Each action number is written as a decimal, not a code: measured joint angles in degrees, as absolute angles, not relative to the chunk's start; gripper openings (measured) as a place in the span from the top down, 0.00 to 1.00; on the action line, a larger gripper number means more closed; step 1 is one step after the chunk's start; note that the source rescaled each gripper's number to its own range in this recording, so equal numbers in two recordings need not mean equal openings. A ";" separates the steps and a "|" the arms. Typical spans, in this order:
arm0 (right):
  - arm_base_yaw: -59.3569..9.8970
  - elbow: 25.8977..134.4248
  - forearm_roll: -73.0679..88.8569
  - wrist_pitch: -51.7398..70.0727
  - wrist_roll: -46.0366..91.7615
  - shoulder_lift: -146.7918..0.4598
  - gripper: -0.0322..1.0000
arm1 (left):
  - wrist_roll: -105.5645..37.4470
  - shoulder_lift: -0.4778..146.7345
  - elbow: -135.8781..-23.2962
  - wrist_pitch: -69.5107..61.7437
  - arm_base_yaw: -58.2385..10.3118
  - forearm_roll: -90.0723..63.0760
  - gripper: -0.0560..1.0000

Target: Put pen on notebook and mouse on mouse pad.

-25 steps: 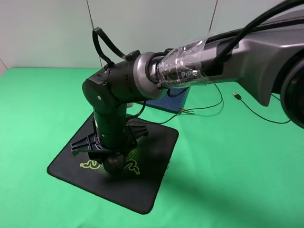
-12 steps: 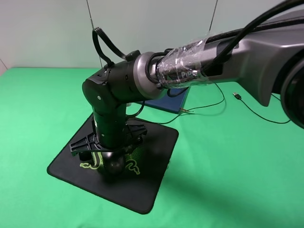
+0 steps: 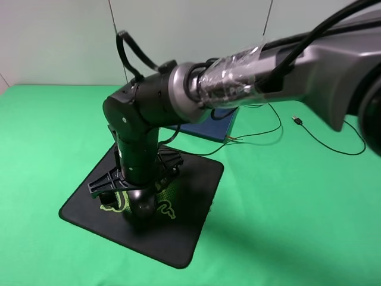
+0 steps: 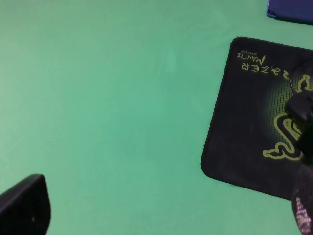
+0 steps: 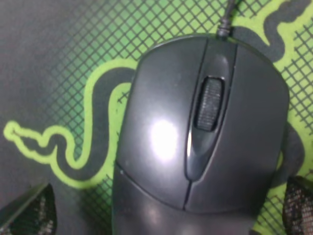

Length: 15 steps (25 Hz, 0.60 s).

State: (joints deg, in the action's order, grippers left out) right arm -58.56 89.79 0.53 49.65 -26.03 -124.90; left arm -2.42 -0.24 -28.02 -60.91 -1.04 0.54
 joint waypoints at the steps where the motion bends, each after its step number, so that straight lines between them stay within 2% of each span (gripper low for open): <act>1: -58.56 89.79 0.53 50.09 -25.26 -123.93 0.00 | -2.42 -0.24 -28.02 -60.91 -1.04 0.54 0.00; 15: -58.56 89.79 0.53 64.59 -20.54 -109.95 0.00 | -2.42 -0.24 -28.02 -60.91 -1.04 0.54 0.00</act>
